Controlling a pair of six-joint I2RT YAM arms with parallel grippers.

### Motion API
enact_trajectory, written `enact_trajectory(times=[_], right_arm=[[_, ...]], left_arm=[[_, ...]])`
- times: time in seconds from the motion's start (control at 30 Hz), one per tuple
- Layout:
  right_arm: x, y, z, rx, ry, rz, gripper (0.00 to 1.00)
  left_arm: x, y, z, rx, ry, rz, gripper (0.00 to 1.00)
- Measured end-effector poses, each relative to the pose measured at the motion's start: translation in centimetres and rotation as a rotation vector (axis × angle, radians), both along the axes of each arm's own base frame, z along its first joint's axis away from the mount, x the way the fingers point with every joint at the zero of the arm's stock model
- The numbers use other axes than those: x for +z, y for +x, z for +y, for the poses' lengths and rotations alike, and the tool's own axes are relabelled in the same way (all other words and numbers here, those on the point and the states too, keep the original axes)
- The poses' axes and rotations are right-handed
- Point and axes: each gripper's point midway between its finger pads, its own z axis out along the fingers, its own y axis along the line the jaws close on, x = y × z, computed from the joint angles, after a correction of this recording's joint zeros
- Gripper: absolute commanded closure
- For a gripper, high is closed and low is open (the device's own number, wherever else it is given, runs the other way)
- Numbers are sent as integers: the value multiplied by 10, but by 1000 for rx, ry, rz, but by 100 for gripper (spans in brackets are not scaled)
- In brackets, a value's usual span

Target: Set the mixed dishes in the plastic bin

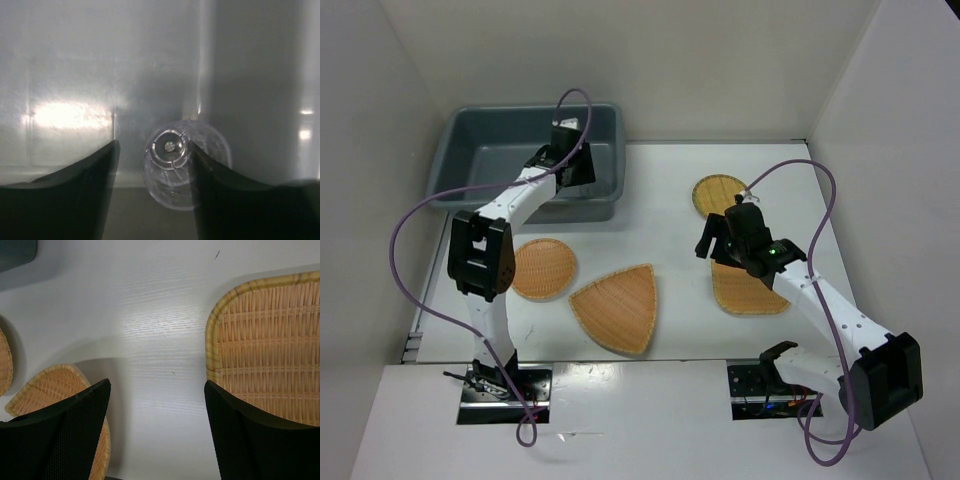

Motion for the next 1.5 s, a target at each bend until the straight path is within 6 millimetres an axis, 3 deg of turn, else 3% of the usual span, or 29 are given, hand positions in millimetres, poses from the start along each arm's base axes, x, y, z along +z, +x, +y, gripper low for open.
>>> enact_trajectory(times=[0.13, 0.23, 0.3, 0.33, 0.37, 0.43, 0.5, 0.6, 0.77, 0.8, 0.97, 1.07, 1.17, 1.27, 1.5], right_arm=[[0, 0, 0, 1, 1, 0, 19], [0, 0, 1, 3, 2, 0, 19], [0, 0, 1, 4, 3, 1, 19], [0, 0, 1, 5, 3, 1, 19], [0, 0, 1, 5, 3, 1, 19], [0, -1, 2, 8, 5, 2, 19], [0, -1, 2, 8, 7, 2, 19], [1, -1, 3, 13, 12, 1, 19], [6, -3, 4, 23, 22, -11, 19], [6, -3, 4, 25, 24, -11, 19], [6, -3, 5, 32, 26, -12, 19], [7, -4, 5, 35, 29, -14, 19], [6, -5, 6, 37, 31, -13, 19], [7, -5, 6, 40, 35, -13, 19], [14, -6, 6, 41, 44, -34, 19]], left_arm=[[55, -2, 1, -12, -12, -103, 0], [125, -22, 2, -35, -64, -233, 0], [164, -41, -1, -76, -109, -312, 1], [188, -62, -5, -123, -147, -354, 4], [194, -69, -7, -139, -157, -363, 4], [211, -104, -18, -257, -192, -381, 6], [204, -128, -30, -357, -204, -343, 6], [160, -156, -47, -511, -208, -207, 7], [48, -190, -63, -658, -206, 119, 7], [15, -198, -69, -693, -197, 213, 8], [-51, -217, -85, -783, -167, 406, 8], [-67, -227, -87, -814, -159, 450, 8], [-68, -231, -88, -840, -165, 452, 8], [-70, -234, -93, -861, -165, 453, 15], [-102, -267, -116, -965, -133, 557, 36]])
